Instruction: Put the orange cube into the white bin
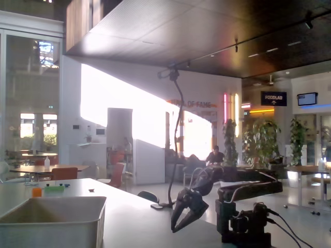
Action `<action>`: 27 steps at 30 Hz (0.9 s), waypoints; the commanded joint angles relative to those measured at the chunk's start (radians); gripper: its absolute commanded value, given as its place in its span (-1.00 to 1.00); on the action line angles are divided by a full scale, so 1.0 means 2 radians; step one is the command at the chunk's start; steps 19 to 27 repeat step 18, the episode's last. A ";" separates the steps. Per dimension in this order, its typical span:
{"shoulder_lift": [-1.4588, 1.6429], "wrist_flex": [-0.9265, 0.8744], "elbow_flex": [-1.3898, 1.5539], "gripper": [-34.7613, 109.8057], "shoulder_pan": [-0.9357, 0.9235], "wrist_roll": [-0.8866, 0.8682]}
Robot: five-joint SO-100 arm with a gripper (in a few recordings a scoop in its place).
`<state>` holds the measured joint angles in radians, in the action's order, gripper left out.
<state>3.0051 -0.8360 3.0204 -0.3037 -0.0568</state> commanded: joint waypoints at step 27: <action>-0.002 -0.020 0.001 -0.53 0.000 -0.001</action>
